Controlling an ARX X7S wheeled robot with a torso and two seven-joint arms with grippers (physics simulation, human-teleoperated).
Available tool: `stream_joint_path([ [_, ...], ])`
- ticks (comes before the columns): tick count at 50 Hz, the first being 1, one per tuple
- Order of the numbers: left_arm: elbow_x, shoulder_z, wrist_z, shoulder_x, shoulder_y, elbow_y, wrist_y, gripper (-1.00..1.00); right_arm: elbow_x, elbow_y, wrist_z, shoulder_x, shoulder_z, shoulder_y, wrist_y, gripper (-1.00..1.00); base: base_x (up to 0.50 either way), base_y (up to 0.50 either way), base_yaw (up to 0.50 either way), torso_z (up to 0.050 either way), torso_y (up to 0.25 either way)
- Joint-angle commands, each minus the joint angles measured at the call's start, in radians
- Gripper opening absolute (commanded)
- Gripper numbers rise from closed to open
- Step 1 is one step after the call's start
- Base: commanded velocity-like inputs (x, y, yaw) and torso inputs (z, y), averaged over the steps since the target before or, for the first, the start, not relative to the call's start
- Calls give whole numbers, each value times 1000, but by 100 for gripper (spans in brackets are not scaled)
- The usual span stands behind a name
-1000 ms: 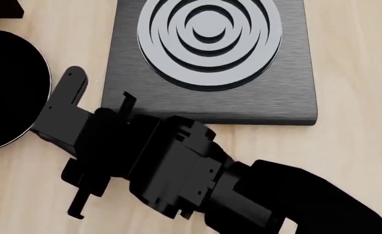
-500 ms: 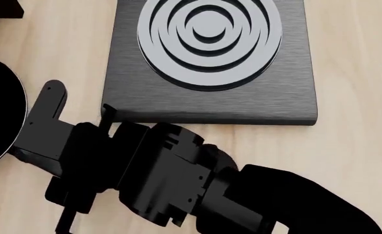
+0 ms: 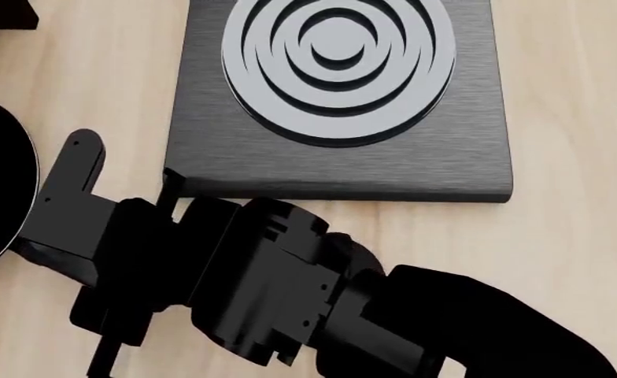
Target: Put the frying pan under the cabinet shelf.
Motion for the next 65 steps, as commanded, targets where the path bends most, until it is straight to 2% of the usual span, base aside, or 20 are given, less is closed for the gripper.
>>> stream_joint_path([
  [1,-207,-164,0,-42,0,-95,128,100,188,-50,-69,-31,-38,-35,26,-100,0,0,0,0,0],
  [8,-254,-188,0,-64,0,-138,175,100,188,-50,-69,-31,-38,-35,26,-100,0,1,3,0,-1],
  [9,-254,-188,0,-69,0,-141,182,100,188,-50,-69,-31,-38,-35,26,100,0,5,0,0,0],
  [20,-194,-138,0,-111,0,-96,183,100,188,-50,-69,-31,-38,-35,26,100,0,0,1,0,-1],
  [28,-63,-36,0,-95,0,-13,90,100,188,-50,-69,-31,-38,-35,26,100,0,0,1,0,-1],
  [29,-40,-18,0,-90,0,0,70,100,216,100,16,-31,-38,-33,-124,100,0,0,0,0,0],
  [30,-29,-8,0,-87,0,6,61,100,223,105,26,-31,-37,-33,-274,100,0,0,0,0,0],
  [31,-10,9,0,-82,0,14,50,100,231,111,35,-31,-37,-33,-307,100,0,0,0,0,0],
  [36,62,74,0,-68,0,38,11,100,186,135,112,-31,-36,-43,-359,100,0,0,0,0,0],
  [41,129,138,0,-60,0,58,-23,100,212,147,123,-31,-36,-41,-380,100,0,0,0,0,0],
  [50,62,75,0,-137,-1,61,25,100,188,159,171,-31,-37,-50,-394,100,0,0,0,0,0],
  [56,61,76,2,-162,-3,62,37,100,185,145,186,-31,-37,-56,-388,100,0,0,0,0,0],
  [65,67,76,30,-152,-4,62,38,100,188,110,238,-31,-37,-51,-378,100,0,0,0,0,0],
])
